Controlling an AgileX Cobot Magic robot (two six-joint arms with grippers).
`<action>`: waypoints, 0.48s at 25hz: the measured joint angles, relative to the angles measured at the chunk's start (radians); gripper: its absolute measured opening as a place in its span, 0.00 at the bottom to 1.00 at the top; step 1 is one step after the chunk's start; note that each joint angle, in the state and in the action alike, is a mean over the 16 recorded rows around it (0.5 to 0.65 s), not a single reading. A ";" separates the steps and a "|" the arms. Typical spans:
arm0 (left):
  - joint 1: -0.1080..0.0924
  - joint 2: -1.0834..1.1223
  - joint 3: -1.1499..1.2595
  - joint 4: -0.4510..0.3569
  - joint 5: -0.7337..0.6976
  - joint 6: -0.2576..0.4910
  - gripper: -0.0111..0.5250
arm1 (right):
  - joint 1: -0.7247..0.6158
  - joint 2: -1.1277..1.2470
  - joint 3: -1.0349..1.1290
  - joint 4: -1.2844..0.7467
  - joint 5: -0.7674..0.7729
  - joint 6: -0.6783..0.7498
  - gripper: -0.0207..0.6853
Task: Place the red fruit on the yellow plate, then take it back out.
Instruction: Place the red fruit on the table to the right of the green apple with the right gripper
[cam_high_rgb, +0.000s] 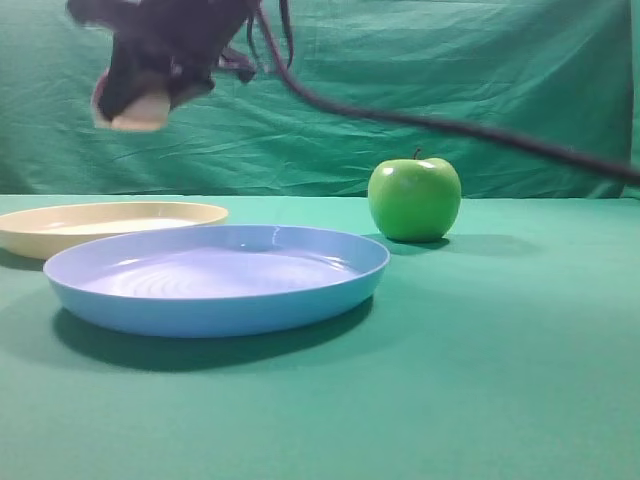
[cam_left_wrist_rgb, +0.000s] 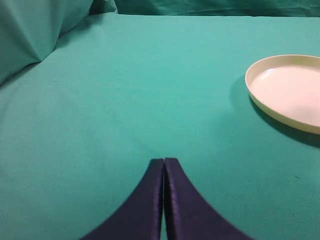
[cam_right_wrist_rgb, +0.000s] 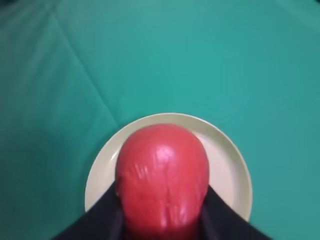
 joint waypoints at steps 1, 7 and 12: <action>0.000 0.000 0.000 0.000 0.000 0.000 0.02 | -0.005 -0.041 0.023 -0.031 0.015 0.028 0.31; 0.000 0.000 0.000 0.000 0.000 0.000 0.02 | -0.019 -0.299 0.256 -0.219 0.035 0.190 0.31; 0.000 0.000 0.000 0.000 0.000 0.000 0.02 | -0.034 -0.518 0.546 -0.309 -0.017 0.297 0.31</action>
